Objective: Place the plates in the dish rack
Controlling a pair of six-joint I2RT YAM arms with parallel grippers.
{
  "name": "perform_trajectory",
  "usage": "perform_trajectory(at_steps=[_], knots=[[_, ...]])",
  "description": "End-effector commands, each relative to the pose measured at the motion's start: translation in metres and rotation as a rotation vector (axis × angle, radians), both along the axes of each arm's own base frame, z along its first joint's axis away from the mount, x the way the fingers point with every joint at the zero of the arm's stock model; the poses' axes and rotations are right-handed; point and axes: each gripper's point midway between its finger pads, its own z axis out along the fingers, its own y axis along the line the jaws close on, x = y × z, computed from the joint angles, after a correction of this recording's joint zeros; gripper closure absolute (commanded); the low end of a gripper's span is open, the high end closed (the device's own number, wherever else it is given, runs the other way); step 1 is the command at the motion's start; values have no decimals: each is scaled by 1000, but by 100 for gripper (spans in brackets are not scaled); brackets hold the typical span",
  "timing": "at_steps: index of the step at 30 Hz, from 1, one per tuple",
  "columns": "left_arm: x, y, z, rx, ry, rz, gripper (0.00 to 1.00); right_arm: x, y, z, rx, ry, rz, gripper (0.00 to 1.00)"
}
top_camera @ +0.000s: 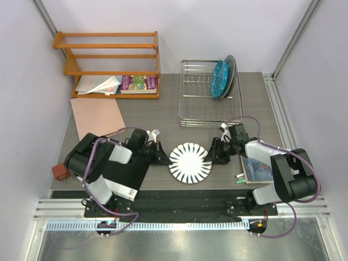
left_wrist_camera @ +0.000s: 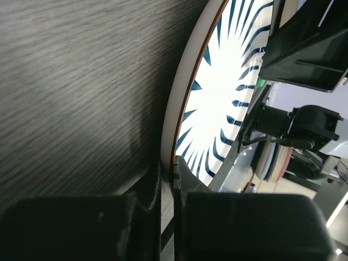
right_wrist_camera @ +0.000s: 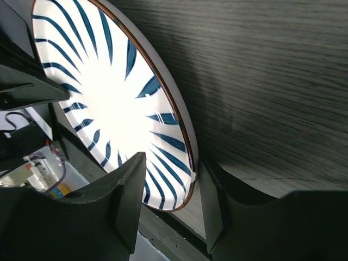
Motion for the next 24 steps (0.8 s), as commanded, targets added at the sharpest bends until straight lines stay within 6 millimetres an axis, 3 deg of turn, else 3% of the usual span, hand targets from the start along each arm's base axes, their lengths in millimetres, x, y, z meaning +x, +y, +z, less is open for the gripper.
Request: perform_trajectory(at_steps=[1, 6, 11, 16, 24], knots=[[-16, -20, 7, -103, -7, -160, 100, -1, 47, 41, 338, -28, 77, 52], [-19, -27, 1, -123, 5, -196, 100, -2, 50, 55, 407, -67, 56, 53], [-33, -34, 9, -176, 2, -248, 100, -5, 47, 68, 433, -112, 35, 53], [-35, -36, 6, -145, 5, -243, 100, -3, 40, 67, 394, -123, 13, 64], [-30, -34, 3, -102, -9, -244, 100, 0, 25, 73, 339, -125, 10, 56]])
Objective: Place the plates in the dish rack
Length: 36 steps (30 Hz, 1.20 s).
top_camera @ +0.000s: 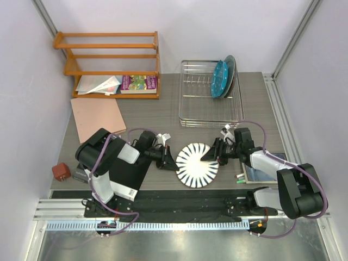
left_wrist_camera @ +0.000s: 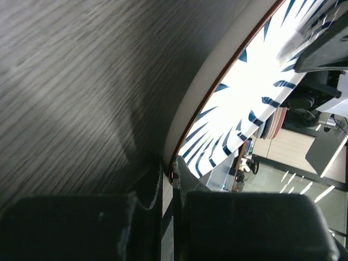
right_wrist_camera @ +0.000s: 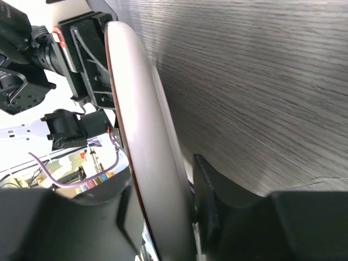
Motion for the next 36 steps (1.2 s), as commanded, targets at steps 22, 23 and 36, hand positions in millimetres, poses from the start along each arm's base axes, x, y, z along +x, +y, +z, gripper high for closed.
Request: perform_trajectory(at_steps=[22, 23, 36], knots=[[1, -9, 5, -12, -39, -71, 100, 2, -9, 45, -52, -74, 130, 64], [2, -10, 6, -13, -40, -72, 100, 3, -10, 46, -54, -76, 127, 62], [16, -10, 5, 66, -84, -101, 58, 12, -16, 75, -98, -135, 161, 99]])
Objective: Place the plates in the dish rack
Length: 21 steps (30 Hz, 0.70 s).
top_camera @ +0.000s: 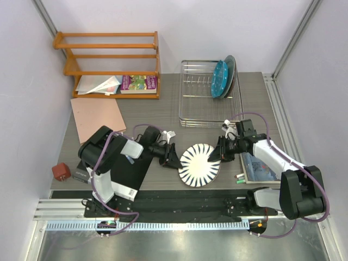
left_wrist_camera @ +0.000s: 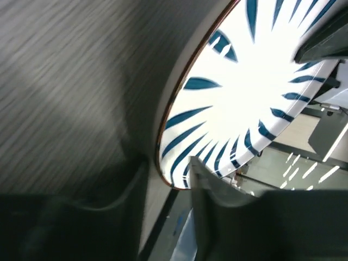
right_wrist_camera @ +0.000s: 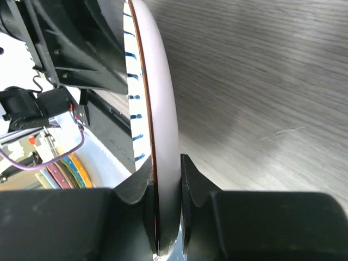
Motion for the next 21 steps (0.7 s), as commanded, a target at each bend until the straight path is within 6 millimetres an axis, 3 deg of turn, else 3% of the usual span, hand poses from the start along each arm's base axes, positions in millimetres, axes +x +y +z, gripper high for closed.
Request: perform_trajectory(at_steps=[1, 2, 3, 4, 9, 11, 12, 14, 15, 16, 17, 18, 19, 20, 21], knots=[[17, 5, 5, 70, -115, -21, 40, 19, 12, 68, 87, -138, 68, 99], [18, 13, 5, 96, -144, -28, 36, 22, 10, 77, 79, -164, 83, 99], [24, 17, 19, 88, -195, -15, 29, 27, 10, 97, 69, -215, 116, 99], [30, 29, 23, 102, -199, 10, 1, 30, 9, 107, 59, -242, 129, 99], [56, 80, 70, 130, -369, 79, 1, 58, 10, 181, 39, -414, 192, 99], [60, 104, 88, 180, -431, 116, 1, 72, 11, 201, 24, -470, 190, 99], [67, 110, 96, 201, -508, 105, 0, 89, 8, 225, -5, -554, 161, 99], [74, 123, 106, 279, -599, 127, 1, 127, 5, 235, -53, -580, 63, 99], [81, 127, 113, 304, -649, 137, 1, 163, -8, 260, -137, -708, -59, 99], [87, 133, 116, 348, -672, 164, 1, 189, -14, 261, -168, -726, -126, 99], [102, 150, 115, 463, -704, 230, 1, 208, -17, 272, -184, -773, -182, 99], [116, 161, 126, 531, -743, 284, 0, 241, -33, 301, -241, -894, -316, 99], [121, 173, 127, 598, -761, 304, 1, 257, -38, 312, -260, -937, -374, 99], [129, 191, 132, 692, -801, 343, 1, 283, -43, 302, -304, -934, -422, 99], [135, 200, 141, 739, -835, 365, 0, 299, -47, 331, -306, -1013, -487, 99]])
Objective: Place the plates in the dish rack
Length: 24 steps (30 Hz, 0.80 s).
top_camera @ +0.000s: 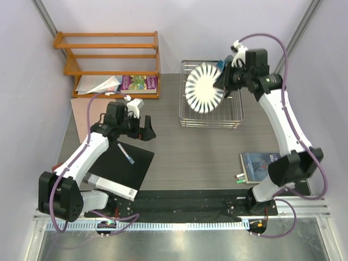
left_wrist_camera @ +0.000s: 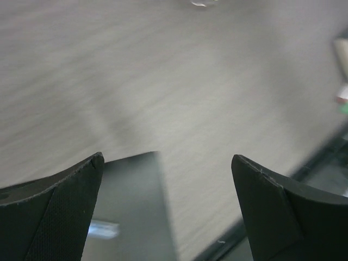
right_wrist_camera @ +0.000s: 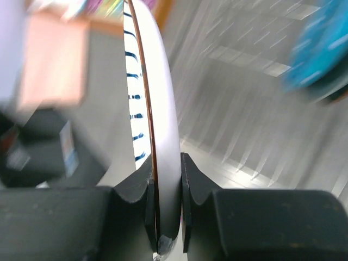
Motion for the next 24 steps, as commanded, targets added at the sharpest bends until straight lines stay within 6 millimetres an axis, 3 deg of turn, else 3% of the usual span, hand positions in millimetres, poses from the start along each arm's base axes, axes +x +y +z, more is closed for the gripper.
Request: perform_trajectory(at_steps=[1, 2, 3, 4, 5, 8, 9, 16, 24], knots=[[33, 73, 17, 353, -154, 232, 0, 109, -47, 100, -6, -407, -425, 99], [36, 80, 21, 382, -177, 262, 1, 132, -45, 81, -28, -381, -450, 99], [39, 89, 25, 418, -195, 295, 0, 139, -47, 104, -29, -441, -479, 99], [40, 93, 26, 424, -201, 307, 1, 149, -56, 103, -64, -455, -545, 99], [40, 94, 28, 420, -206, 316, 1, 161, -50, 92, -91, -452, -550, 99], [38, 95, 27, 369, -200, 359, 0, 175, -58, 97, -225, -524, -653, 99], [35, 92, 25, 339, -189, 345, 0, 185, -49, 89, -258, -527, -655, 99], [30, 82, 18, 278, -152, 331, 1, 205, -44, 65, -374, -524, -718, 99], [36, 75, 17, 250, -140, 322, 1, 210, -43, 50, -414, -510, -767, 99]])
